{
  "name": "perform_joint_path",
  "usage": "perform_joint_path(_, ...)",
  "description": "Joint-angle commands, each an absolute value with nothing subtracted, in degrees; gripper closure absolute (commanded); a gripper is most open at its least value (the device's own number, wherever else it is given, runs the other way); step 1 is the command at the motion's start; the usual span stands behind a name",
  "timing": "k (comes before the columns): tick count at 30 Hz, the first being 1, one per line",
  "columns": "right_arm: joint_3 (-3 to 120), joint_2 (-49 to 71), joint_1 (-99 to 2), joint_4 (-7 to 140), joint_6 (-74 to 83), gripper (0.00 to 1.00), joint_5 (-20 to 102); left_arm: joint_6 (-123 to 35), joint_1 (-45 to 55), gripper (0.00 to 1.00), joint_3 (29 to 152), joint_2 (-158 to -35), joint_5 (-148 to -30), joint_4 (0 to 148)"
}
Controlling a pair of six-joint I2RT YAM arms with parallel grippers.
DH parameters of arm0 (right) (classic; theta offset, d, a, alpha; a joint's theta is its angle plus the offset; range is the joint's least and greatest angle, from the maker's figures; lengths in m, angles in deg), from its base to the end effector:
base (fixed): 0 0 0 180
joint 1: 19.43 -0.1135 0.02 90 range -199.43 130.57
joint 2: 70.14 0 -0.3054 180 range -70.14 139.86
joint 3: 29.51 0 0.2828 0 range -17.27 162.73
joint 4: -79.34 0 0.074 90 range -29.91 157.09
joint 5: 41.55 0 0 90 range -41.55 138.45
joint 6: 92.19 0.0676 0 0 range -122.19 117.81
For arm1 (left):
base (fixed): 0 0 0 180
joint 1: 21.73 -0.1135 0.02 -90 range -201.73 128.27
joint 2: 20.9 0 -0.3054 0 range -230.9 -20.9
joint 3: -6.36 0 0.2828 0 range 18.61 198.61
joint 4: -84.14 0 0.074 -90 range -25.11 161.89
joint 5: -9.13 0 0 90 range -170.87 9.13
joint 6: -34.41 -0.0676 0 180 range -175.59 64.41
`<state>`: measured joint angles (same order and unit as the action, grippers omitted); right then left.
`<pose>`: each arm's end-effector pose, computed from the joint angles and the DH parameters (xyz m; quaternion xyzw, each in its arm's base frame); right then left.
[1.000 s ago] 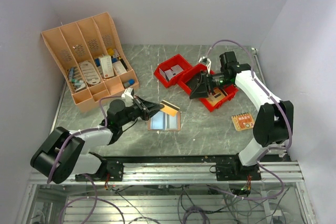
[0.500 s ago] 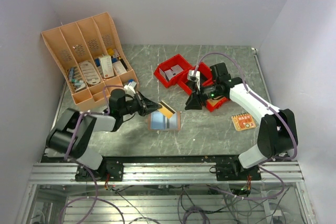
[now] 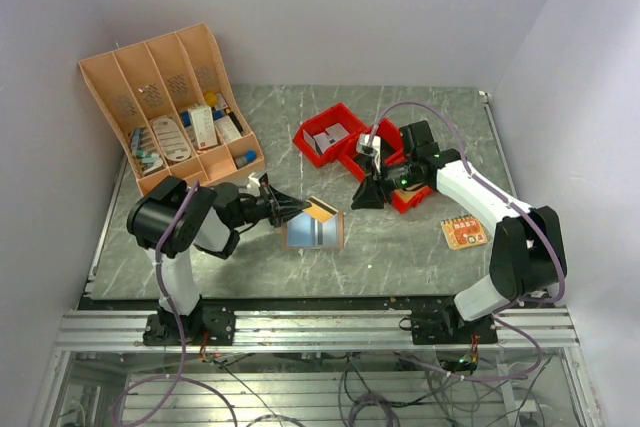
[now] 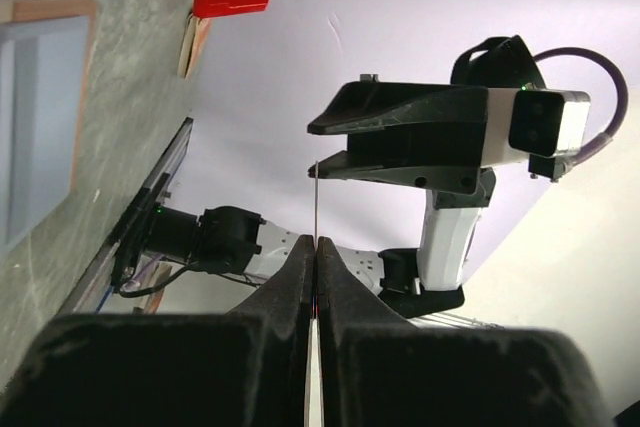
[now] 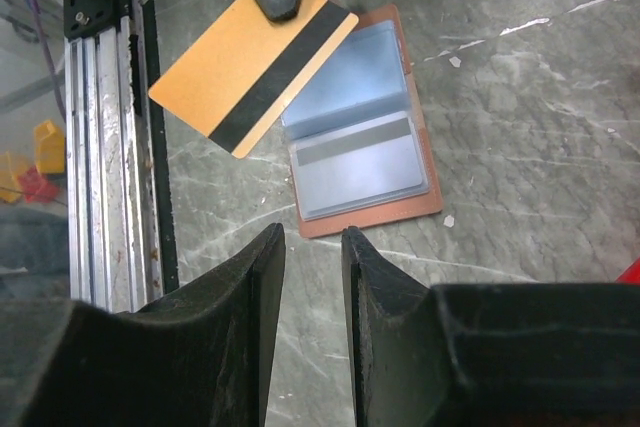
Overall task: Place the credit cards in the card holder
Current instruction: Insert the credit card into the card holder.
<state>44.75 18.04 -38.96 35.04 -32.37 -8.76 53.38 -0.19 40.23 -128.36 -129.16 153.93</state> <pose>0.3043 0.1682 0.2567 -0.4739 0.7111 0.4362 0.2821 0.2700 -0.1608 0.1257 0.2584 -0.6747 0.6913 0.0103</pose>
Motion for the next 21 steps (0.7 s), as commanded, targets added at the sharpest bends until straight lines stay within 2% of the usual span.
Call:
perform_joint_path(1, 44.2, 17.2, -39.2, 36.3, -32.1, 0.71, -9.2, 56.4, -0.3, 0.93, 40.7, -126.8, -132.1, 171.0)
perform_joint_path(6, 43.8, 17.0, -39.3, 36.5, -32.1, 0.71, -8.4, 53.4, -0.3, 0.93, 40.6, -125.2, -132.6, 171.0)
perform_joint_path(9, 42.5, 16.3, -39.2, 37.7, -33.6, 0.68, -4.7, 40.9, -0.4, 0.93, 41.3, -119.3, -135.0, 165.8)
perform_joint_path(10, 41.9, 16.0, -39.3, 38.3, -34.4, 0.68, -3.7, 34.3, -0.4, 0.93, 41.1, -116.0, -135.4, 160.1)
perform_joint_path(12, 41.1, 15.5, -39.2, 38.4, -36.0, 0.67, -2.8, 15.4, -0.3, 0.93, 42.1, -106.8, -134.0, 138.1)
perform_joint_path(14, 40.5, 15.0, -39.2, 38.7, -38.5, 0.66, -3.1, -15.8, 0.8, 0.93, 47.5, -95.6, -125.2, 102.0)
perform_joint_path(15, 39.2, 14.9, -39.3, 38.7, -39.8, 0.65, -3.5, -24.5, 2.0, 0.93, 50.0, -90.2, -119.8, 85.4)
perform_joint_path(16, 38.3, 14.9, -39.3, 38.7, -41.3, 0.65, -3.9, -28.6, 2.7, 0.93, 51.4, -87.8, -115.0, 80.1)
perform_joint_path(18, 37.4, 15.4, -39.9, 38.4, -44.4, 0.65, -4.4, -29.3, 2.7, 0.93, 51.2, -87.0, -115.7, 81.3)
perform_joint_path(21, 37.1, 16.9, -42.0, 38.9, -44.7, 0.65, -1.6, -36.3, 2.5, 0.93, 56.9, -91.9, -114.2, 69.4)
